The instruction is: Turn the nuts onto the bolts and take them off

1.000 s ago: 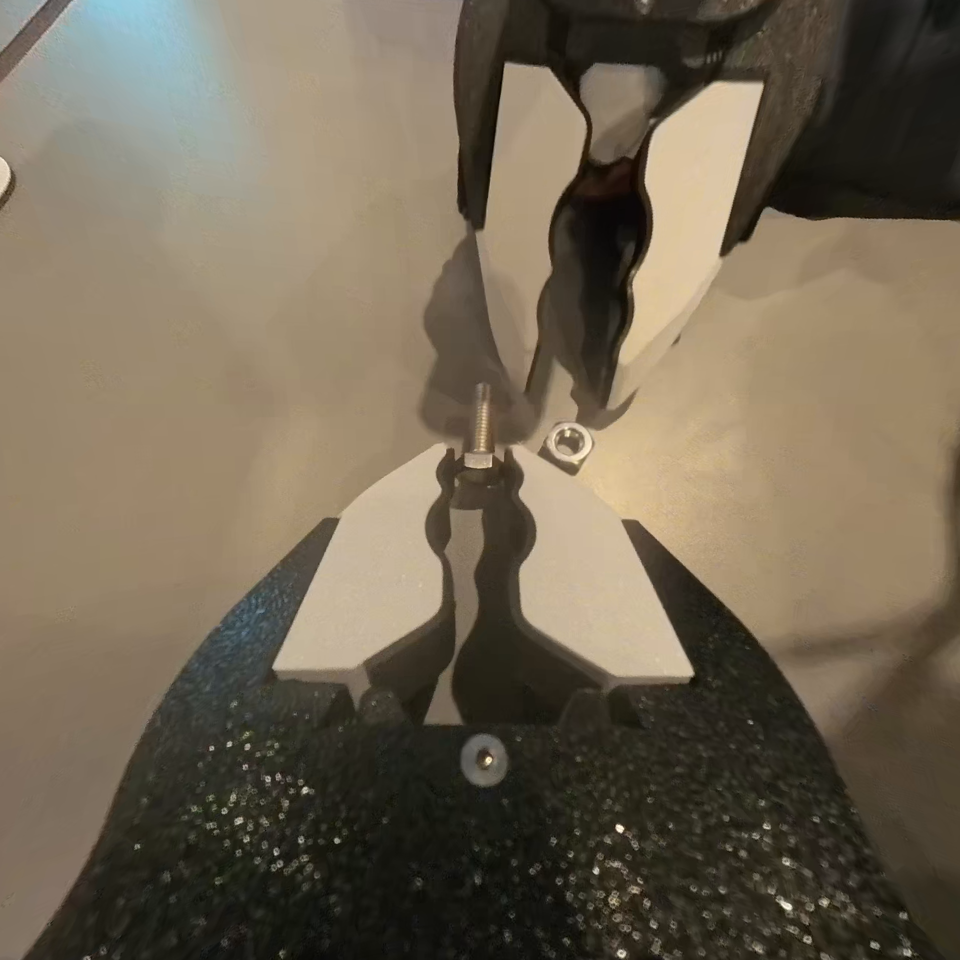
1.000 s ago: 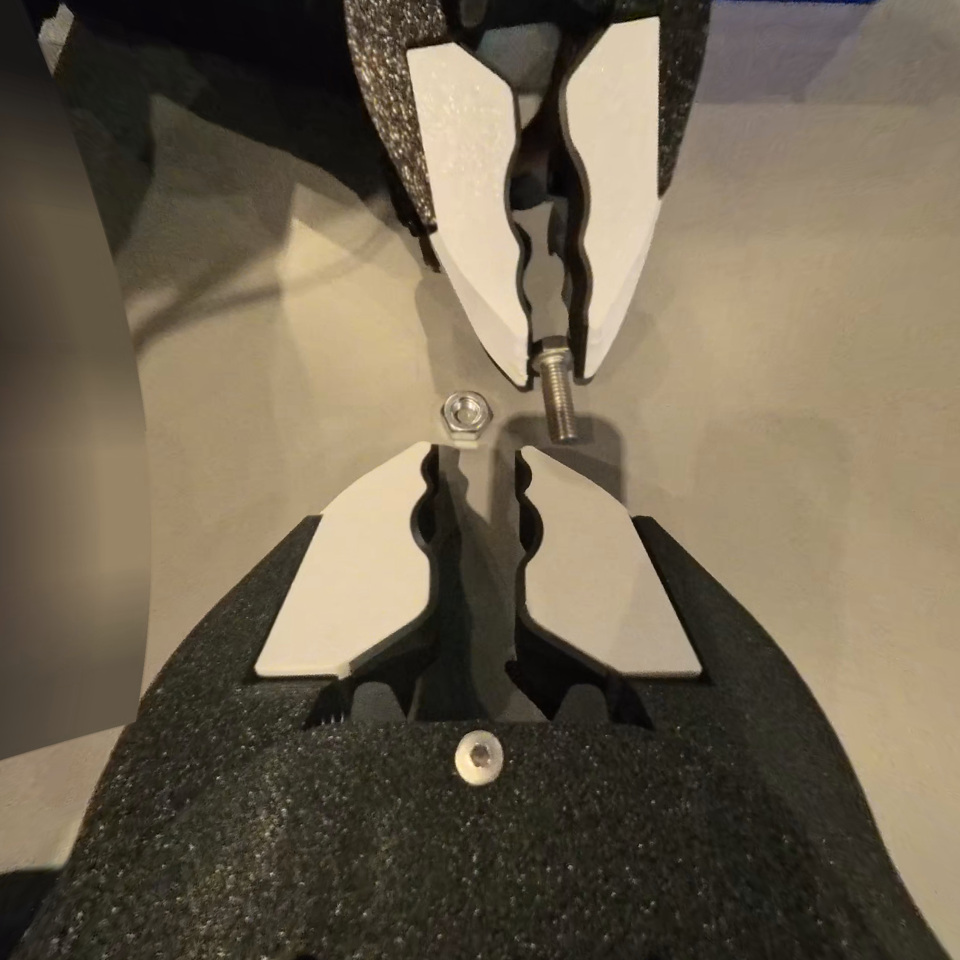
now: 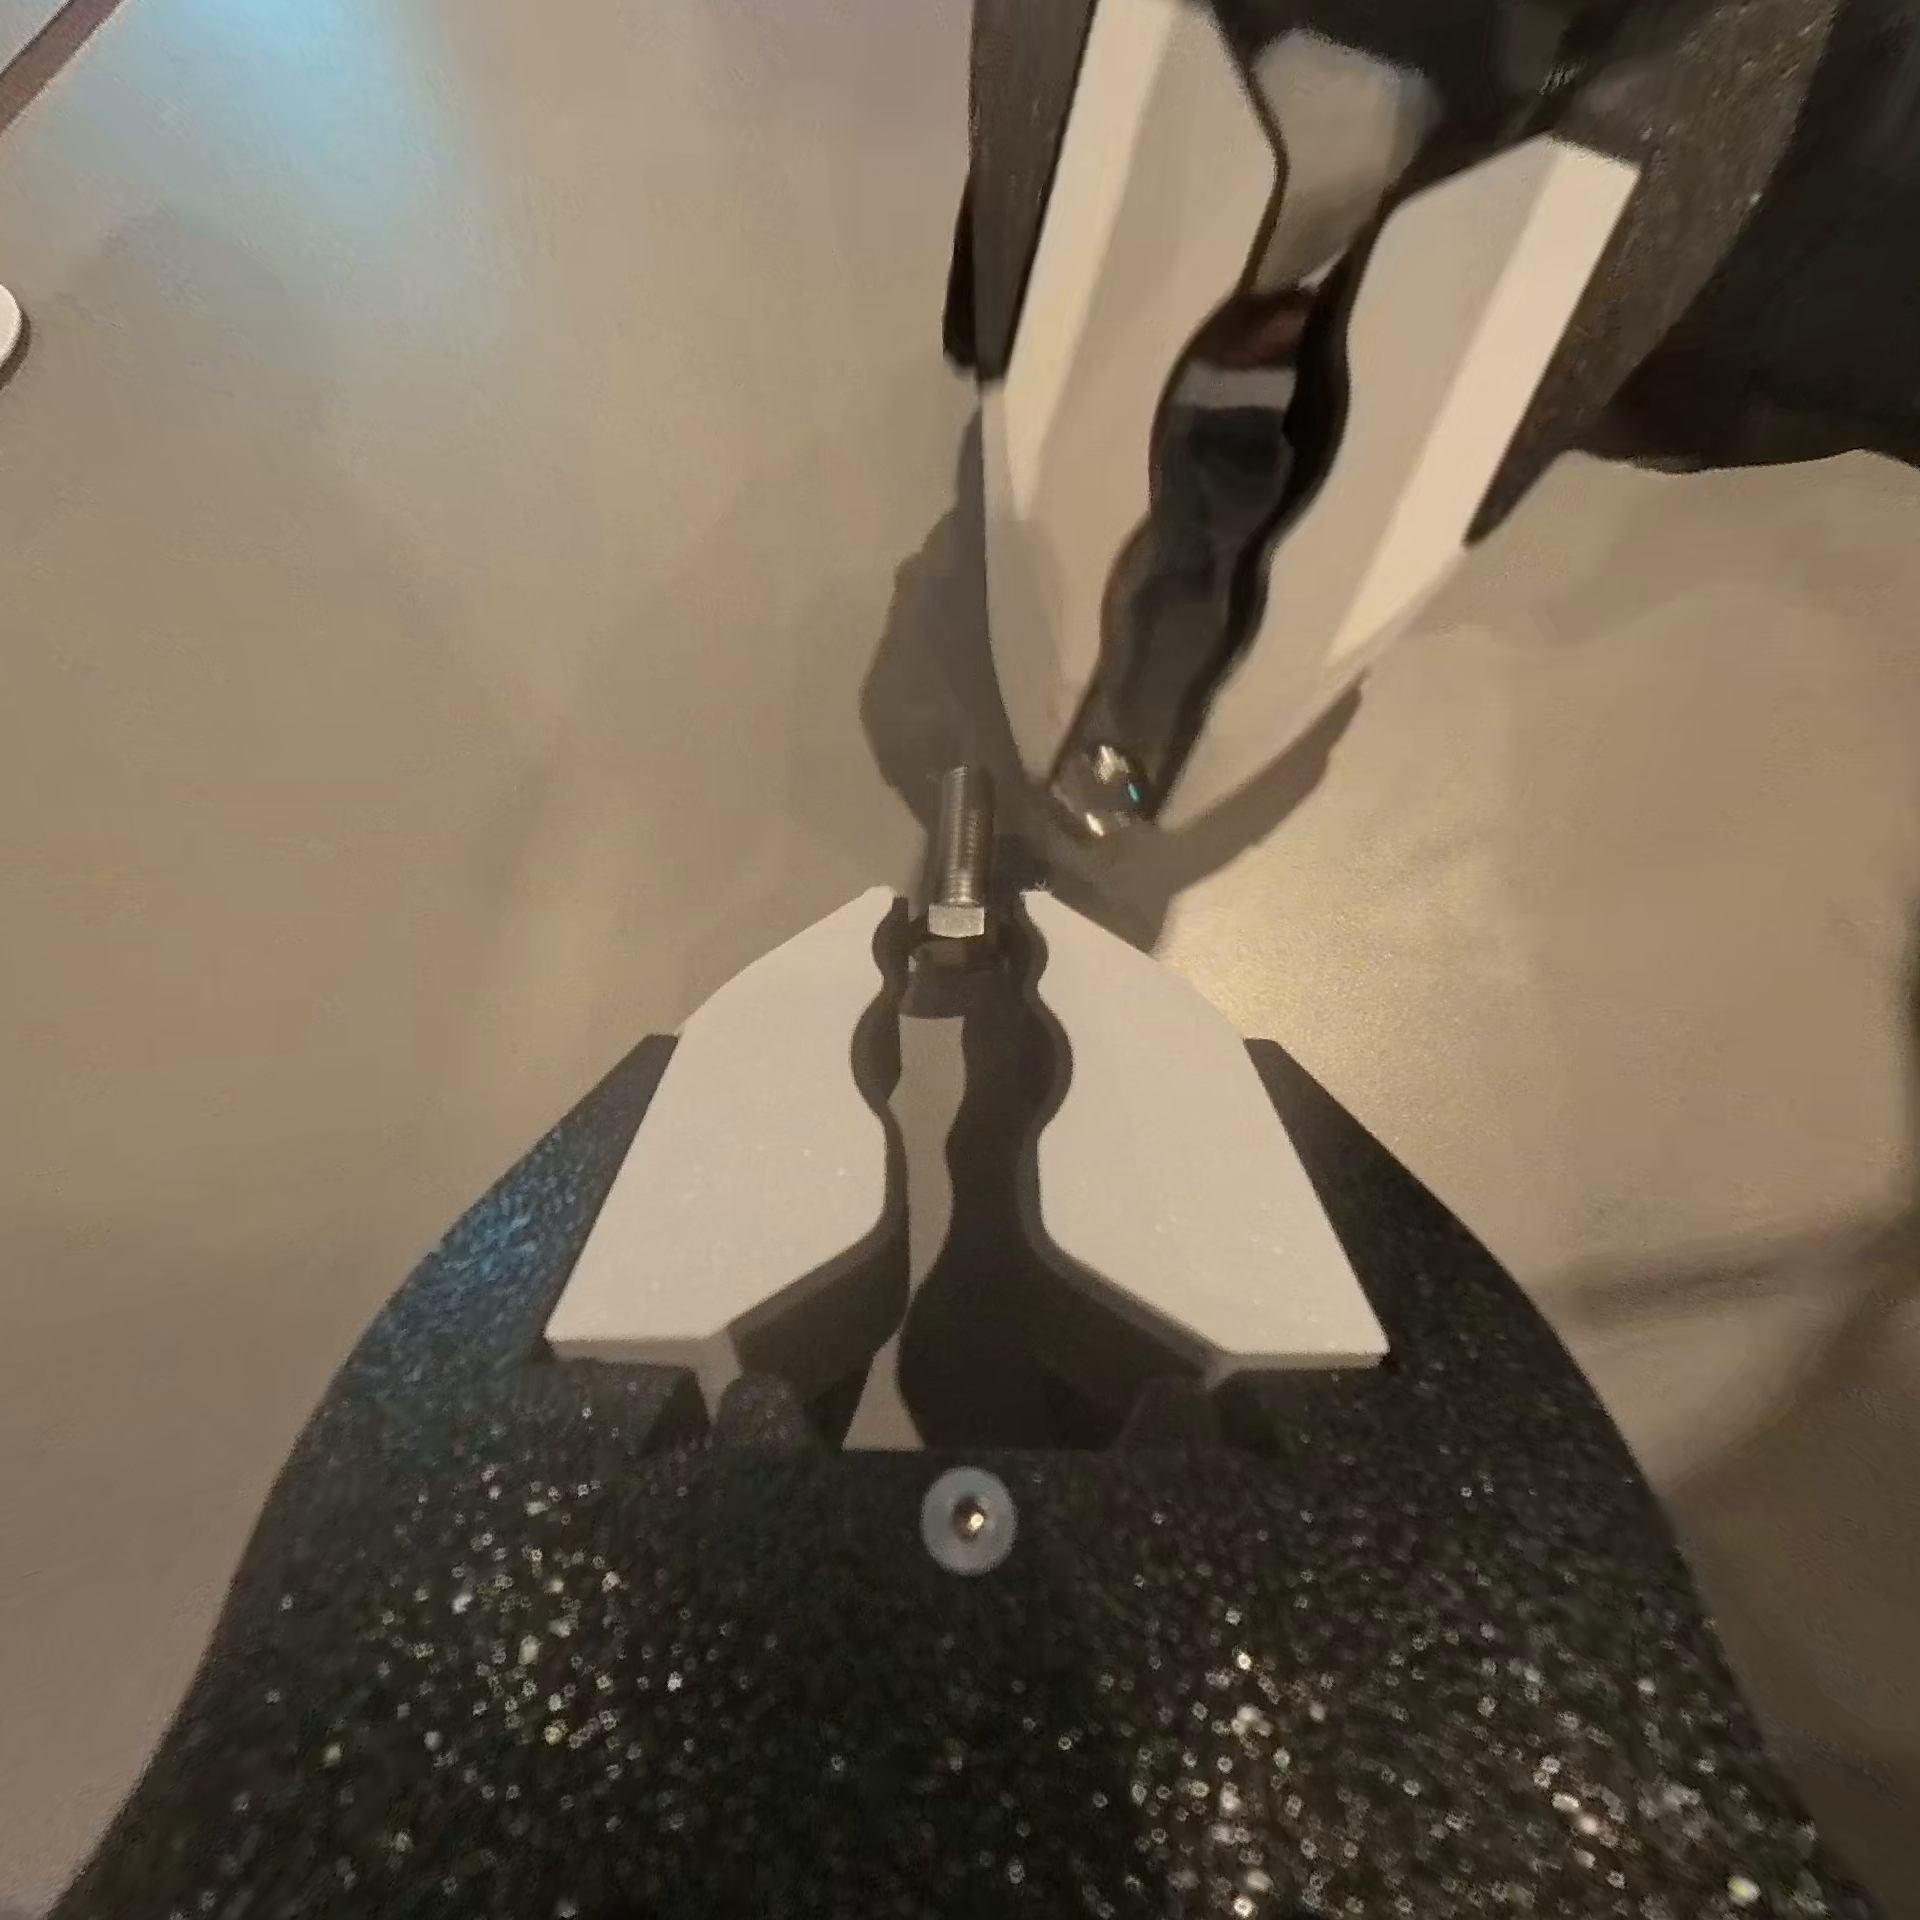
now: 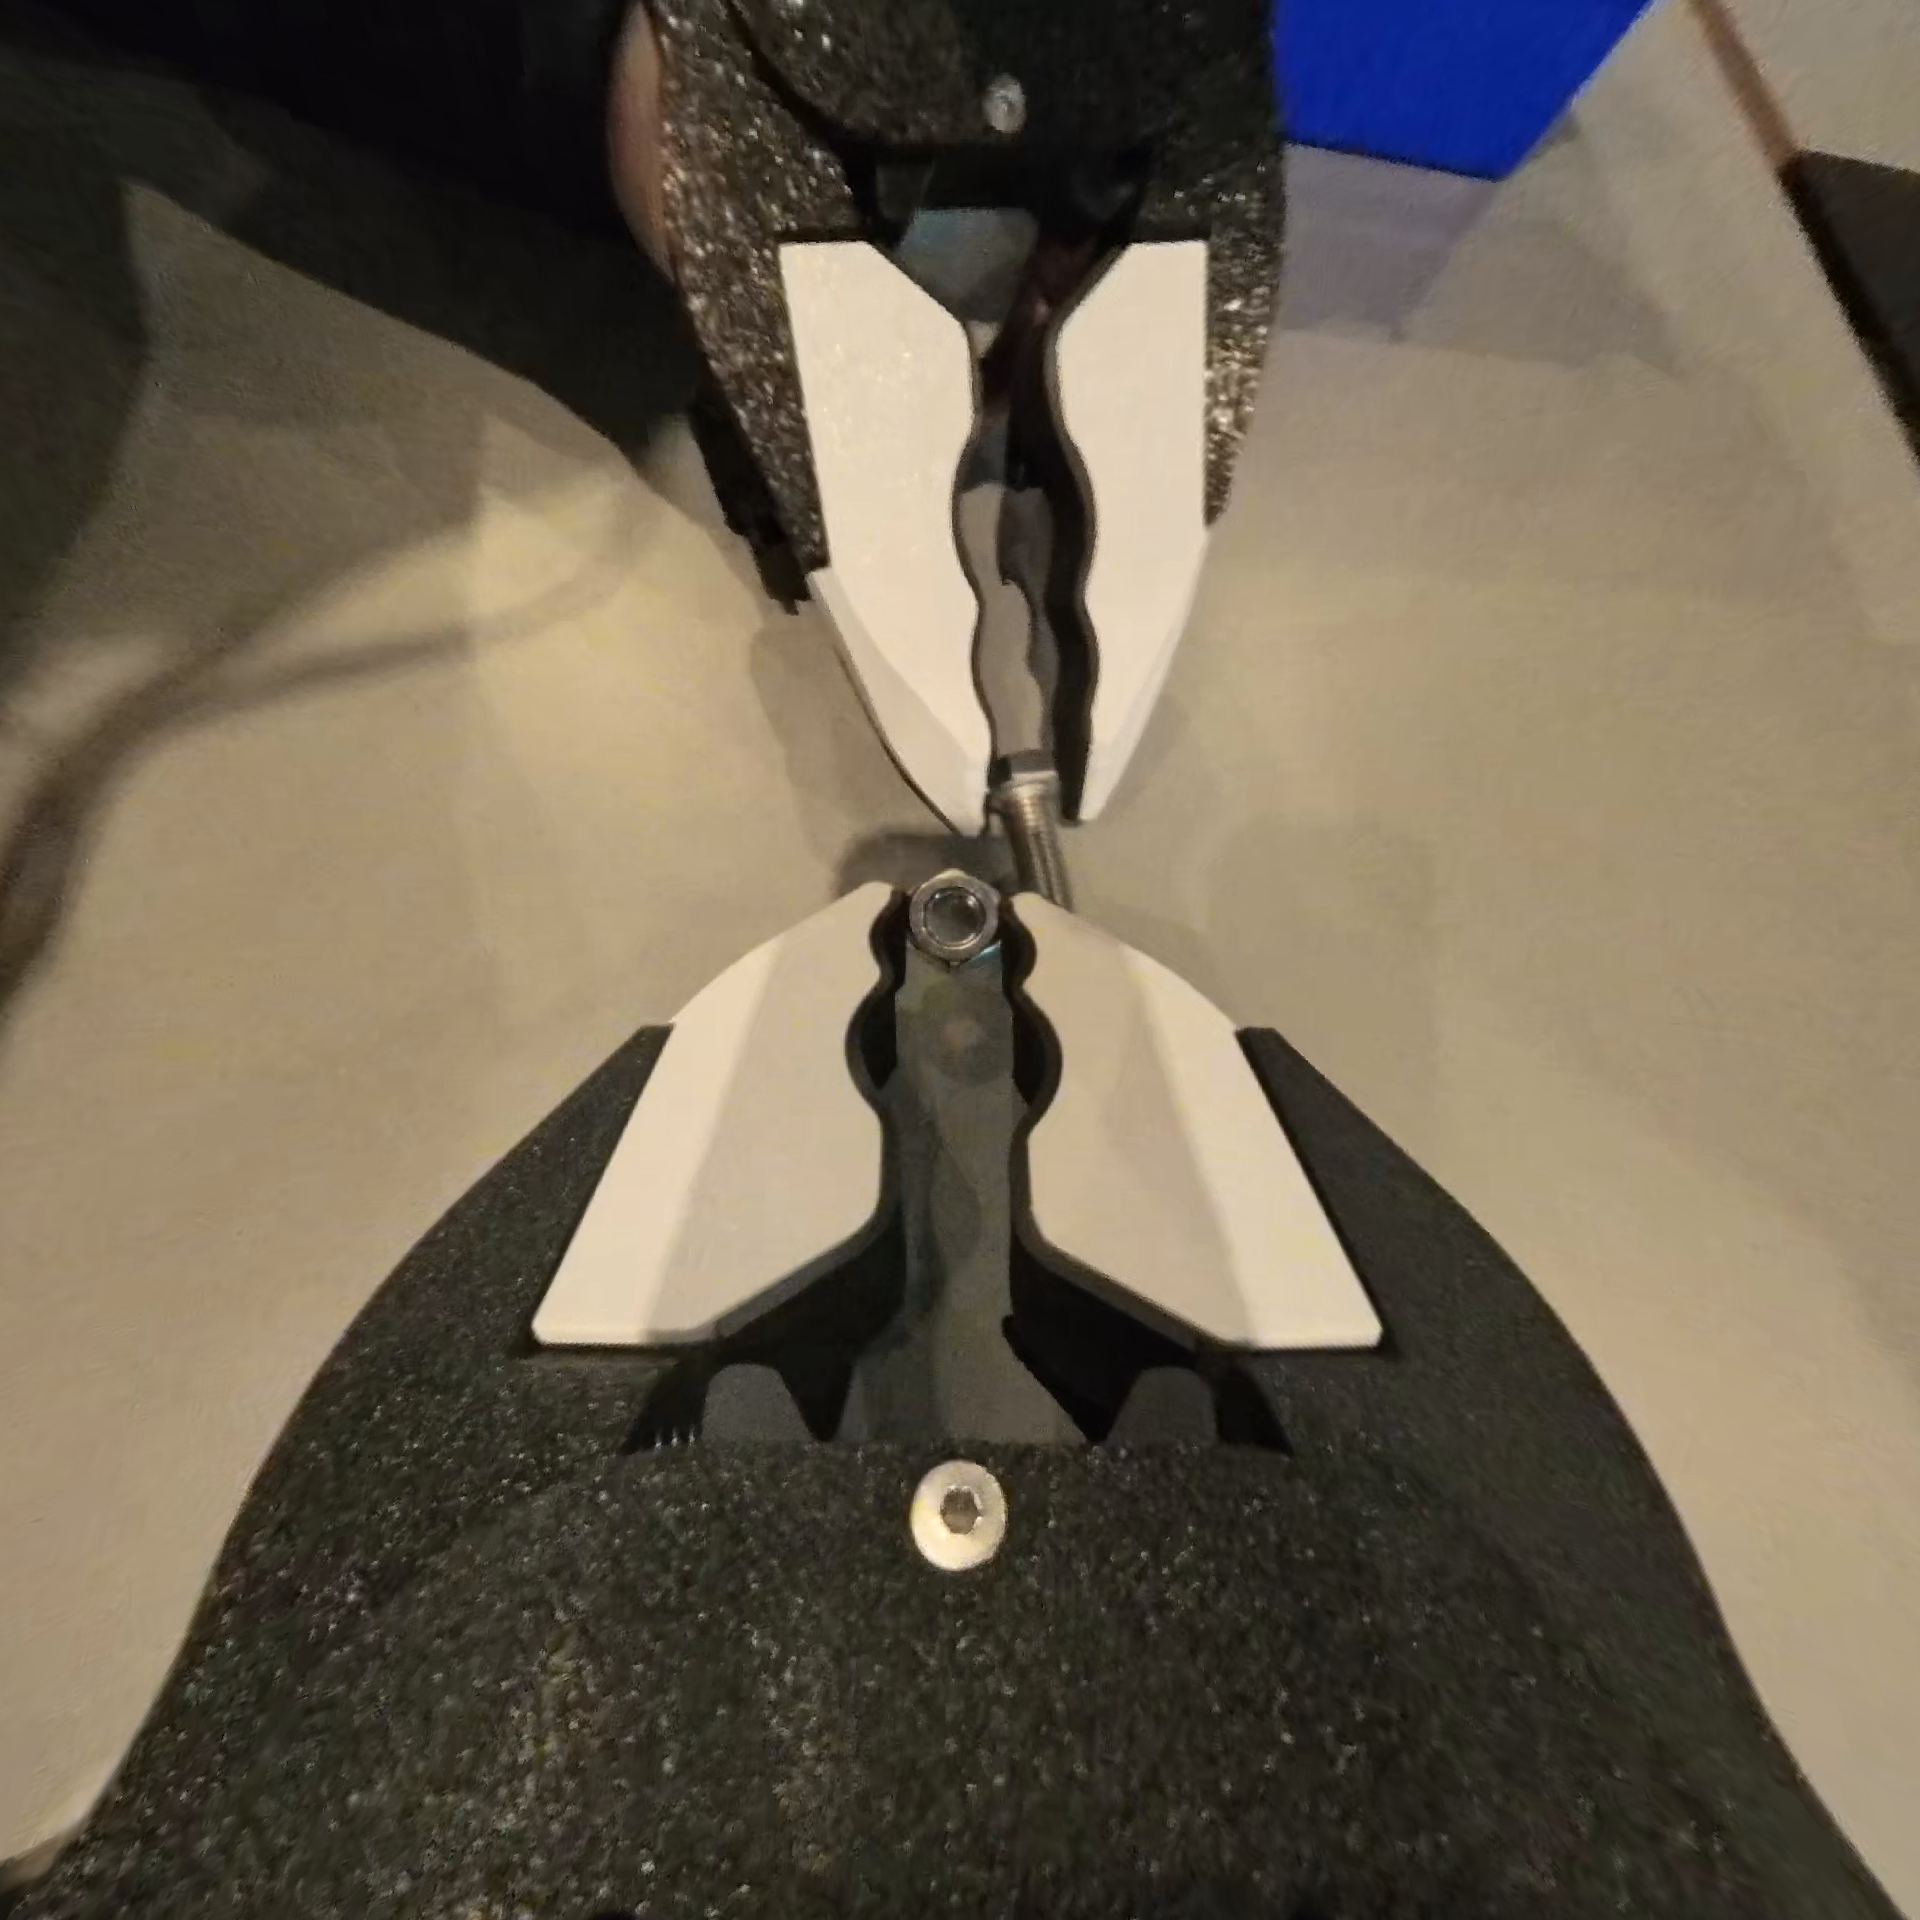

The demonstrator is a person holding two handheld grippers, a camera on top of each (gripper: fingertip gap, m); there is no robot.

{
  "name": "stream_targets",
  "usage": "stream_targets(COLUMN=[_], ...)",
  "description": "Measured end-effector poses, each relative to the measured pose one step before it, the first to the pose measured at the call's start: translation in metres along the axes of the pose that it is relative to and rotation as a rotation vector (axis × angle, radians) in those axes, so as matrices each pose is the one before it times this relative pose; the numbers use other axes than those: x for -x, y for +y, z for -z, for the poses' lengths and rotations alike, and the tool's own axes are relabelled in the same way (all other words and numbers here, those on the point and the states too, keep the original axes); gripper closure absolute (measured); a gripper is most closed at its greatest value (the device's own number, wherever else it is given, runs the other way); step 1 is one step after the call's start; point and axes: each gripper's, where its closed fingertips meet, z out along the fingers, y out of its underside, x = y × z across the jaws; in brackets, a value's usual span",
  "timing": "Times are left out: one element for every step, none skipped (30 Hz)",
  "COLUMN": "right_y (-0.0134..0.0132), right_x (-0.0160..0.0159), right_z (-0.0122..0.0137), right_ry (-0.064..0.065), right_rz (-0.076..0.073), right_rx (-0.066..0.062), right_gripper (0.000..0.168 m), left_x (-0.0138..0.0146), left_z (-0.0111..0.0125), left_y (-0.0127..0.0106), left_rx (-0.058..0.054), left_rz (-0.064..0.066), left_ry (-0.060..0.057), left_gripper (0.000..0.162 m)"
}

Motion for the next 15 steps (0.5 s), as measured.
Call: stream_targets(right_y=[0.00129, 0.00115, 0.00073, 0.00094, 0.00095, 0.00088, 0.00050, 0.00039, 0.00023, -0.00016, -0.00008, -0.00034, -0.00032, -0.00098, -0.00182], right_x=[-0.00267, -0.00203, -0.00135, -0.00159, -0.00150, -0.00098, -0.00080, -0.00142, -0.00137, -0.00185, -0.00238, -0.00327, -0.00403, -0.00473, -0.00566], right_z=[0.00209, 0.00144, 0.00119, 0.00086, 0.00060, 0.00037, 0.00056, 0.00085, 0.00121, 0.00192, 0.00295, 0.00423, 0.00574, 0.00735, 0.00899], right_ry=[0.0118, 0.0069, 0.0053, 0.0074, 0.0070, 0.0036, 0.0053, 0.0100, 0.0101, 0.0123, 0.0152, 0.0203, 0.0258, 0.0318, 0.0414], right_rz=[-0.0035, -0.0044, -0.0002, 0.0000, -0.0021, -0.0012, 0.0016, 0.0039, 0.0034, 0.0017, 0.0002, -0.0013, -0.0043, -0.0068, -0.0078], right_rx=[0.0031, 0.0010, -0.0009, 0.0006, 0.0035, 0.0038, 0.0024, 0.0016, 0.0008, -0.0013, -0.0024, -0.0034, -0.0046, -0.0073, -0.0129], right_gripper=[0.151, 0.151, 0.151, 0.151, 0.151, 0.151, 0.151, 0.151, 0.151, 0.151, 0.151, 0.151, 0.151, 0.151, 0.151], left_x=[0.00050, 0.00049, 0.00020, 0.00017, 0.00013, 0.00017, 0.00020, 0.00002, 0.00012, 0.00011, 0.00028, 0.00025, 0.00010, 0.00018, 0.00015], left_z=[-0.00012, -0.00023, 0.00012, 0.00010, 0.00001, 0.00006, 0.00007, 0.00005, -0.00001, 0.00015, 0.00005, 0.00022, 0.00009, 0.00009, 0.00010], left_y=[0.00051, 0.00048, -0.00001, 0.00006, 0.00001, 0.00004, 0.00006, 0.00004, -0.00001, 0.00011, 0.00002, 0.00003, 0.00006, 0.00004, -0.00011], left_rx=[0.0039, 0.0034, 0.0004, -0.0002, 0.0001, 0.0000, 0.0001, 0.0000, -0.0001, -0.0001, -0.0002, -0.0001, -0.0002, -0.0003, -0.0008], left_rz=[0.0144, 0.0120, 0.0029, 0.0019, 0.0009, 0.0021, 0.0010, 0.0004, 0.0006, 0.0004, 0.0012, 0.0018, 0.0008, 0.0003, -0.0006], left_ry=[0.0018, 0.0020, -0.0010, -0.0025, -0.0014, -0.0020, -0.0016, -0.0009, -0.0012, -0.0018, -0.0023, -0.0036, -0.0024, -0.0017, -0.0031], left_gripper=[0.144, 0.144, 0.144, 0.144, 0.144, 0.144, 0.144, 0.144, 0.144, 0.144, 0.144, 0.144, 0.144, 0.144, 0.144])
